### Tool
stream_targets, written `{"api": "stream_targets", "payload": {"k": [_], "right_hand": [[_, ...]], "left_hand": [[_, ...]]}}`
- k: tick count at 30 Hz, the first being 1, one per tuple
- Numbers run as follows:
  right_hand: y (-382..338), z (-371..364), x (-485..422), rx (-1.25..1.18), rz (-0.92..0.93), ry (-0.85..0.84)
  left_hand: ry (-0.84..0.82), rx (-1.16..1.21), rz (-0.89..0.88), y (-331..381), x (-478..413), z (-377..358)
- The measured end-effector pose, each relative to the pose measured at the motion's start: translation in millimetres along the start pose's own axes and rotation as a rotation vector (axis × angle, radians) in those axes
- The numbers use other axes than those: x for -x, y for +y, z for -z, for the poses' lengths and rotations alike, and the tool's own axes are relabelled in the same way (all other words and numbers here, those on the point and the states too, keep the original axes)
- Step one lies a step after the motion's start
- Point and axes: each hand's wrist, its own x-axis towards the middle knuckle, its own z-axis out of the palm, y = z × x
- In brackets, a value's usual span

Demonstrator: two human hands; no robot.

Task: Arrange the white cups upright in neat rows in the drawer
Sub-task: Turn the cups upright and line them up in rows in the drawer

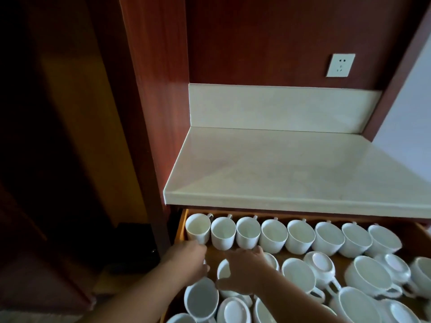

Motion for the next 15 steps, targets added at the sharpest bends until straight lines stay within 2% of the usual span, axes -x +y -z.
{"api": "stream_targets", "payload": {"k": [4,12,15], "right_hand": [[-3.7,3.4,-3.2,-0.005,-0.004,0.007],[4.8,-2.7,-0.3,-0.015,-0.038,0.085],[13.8,1.6,6.1,-0.053,-0.056,0.120]], "left_hand": [[-0.078,-0.073,0.033,10.0,-11.7,-1.4],[-0.343,-0.150,0.162,24.5,-34.1,10.4],[-0.357,-0.202,0.134,29.2,-37.3,15.1]]}}
